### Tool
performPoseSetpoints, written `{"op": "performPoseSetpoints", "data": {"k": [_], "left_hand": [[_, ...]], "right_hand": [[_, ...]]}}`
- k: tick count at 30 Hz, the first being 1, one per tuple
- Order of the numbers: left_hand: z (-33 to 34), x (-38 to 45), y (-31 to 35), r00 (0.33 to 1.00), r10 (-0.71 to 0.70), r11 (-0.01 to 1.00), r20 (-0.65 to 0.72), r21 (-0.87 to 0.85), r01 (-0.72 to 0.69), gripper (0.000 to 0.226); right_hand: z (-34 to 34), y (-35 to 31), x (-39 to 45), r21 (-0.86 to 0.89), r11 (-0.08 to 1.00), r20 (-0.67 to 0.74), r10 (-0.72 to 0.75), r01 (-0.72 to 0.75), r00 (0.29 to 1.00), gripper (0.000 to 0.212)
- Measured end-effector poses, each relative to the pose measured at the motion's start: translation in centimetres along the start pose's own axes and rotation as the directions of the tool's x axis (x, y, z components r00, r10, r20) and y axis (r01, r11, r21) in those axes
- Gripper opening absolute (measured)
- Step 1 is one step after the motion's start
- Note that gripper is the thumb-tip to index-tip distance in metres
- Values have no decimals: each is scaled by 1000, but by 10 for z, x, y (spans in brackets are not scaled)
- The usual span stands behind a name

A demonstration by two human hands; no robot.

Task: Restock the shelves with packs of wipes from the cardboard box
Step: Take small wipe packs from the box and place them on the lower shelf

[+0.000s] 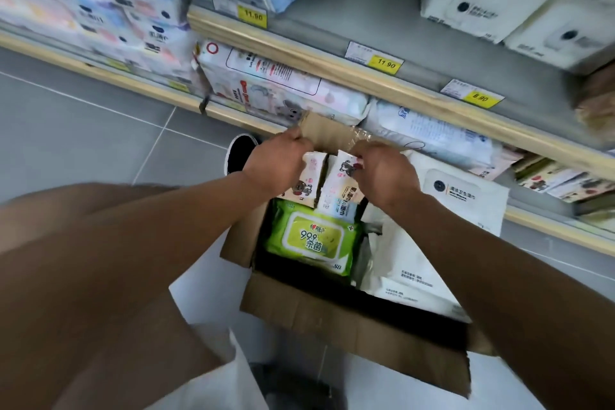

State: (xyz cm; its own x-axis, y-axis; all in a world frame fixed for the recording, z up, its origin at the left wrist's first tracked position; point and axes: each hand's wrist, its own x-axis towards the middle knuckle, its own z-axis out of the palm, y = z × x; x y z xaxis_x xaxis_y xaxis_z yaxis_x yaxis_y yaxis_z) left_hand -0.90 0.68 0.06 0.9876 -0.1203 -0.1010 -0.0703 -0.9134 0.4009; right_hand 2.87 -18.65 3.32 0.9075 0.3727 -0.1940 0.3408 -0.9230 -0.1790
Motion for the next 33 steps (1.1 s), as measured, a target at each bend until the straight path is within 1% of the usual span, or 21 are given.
{"op": "performPoseSetpoints", "data": {"k": [2, 4, 7, 12, 14, 17, 20, 23, 27, 29, 31, 33], "left_hand": [[-13, -9, 9, 999, 7, 1000, -50, -8, -7, 28], [-29, -16, 21, 991, 42, 999, -124, -6, -43, 25], [-55, -25, 47, 974, 73, 997, -212, -3, -76, 24], [-91, -28, 116, 935, 181, 983, -306, 36, -178, 26], [-97, -22, 150, 917, 222, 975, -330, 48, -218, 26], [-95, -9, 206, 902, 290, 956, -321, 64, -285, 23], [-78, 7, 260, 870, 382, 922, -312, 64, -382, 21], [-49, 27, 309, 833, 477, 876, -279, 76, -476, 18], [-5, 51, 361, 811, 546, 835, -211, 51, -549, 18], [26, 69, 390, 797, 577, 814, -178, 44, -579, 19], [36, 72, 398, 801, 577, 814, -160, 30, -580, 19], [65, 88, 413, 797, 587, 806, -144, 12, -592, 19]], "right_hand": [[-17, 3, -13, 24, 1000, -38, -16, 17, 999, 30], [-38, 7, -29, 54, 998, -106, -35, 41, 994, 32], [-70, 22, -55, 61, 997, -199, -25, 38, 980, 28], [-121, 66, -105, 45, 999, -311, 24, -11, 950, 25], [-137, 90, -125, 43, 999, -334, 41, -28, 942, 19], [-155, 134, -153, 59, 995, -380, 98, -81, 920, 13], [-160, 184, -179, 86, 977, -408, 212, -193, 888, 20], [-155, 235, -206, 158, 948, -427, 317, -276, 847, 22], [-129, 294, -233, 217, 889, -378, 458, -404, 805, 20], [-111, 333, -241, 243, 849, -359, 528, -469, 769, 21], [-100, 345, -246, 253, 835, -352, 550, -489, 757, 19], [-86, 371, -246, 275, 806, -361, 591, -524, 721, 15]]}}
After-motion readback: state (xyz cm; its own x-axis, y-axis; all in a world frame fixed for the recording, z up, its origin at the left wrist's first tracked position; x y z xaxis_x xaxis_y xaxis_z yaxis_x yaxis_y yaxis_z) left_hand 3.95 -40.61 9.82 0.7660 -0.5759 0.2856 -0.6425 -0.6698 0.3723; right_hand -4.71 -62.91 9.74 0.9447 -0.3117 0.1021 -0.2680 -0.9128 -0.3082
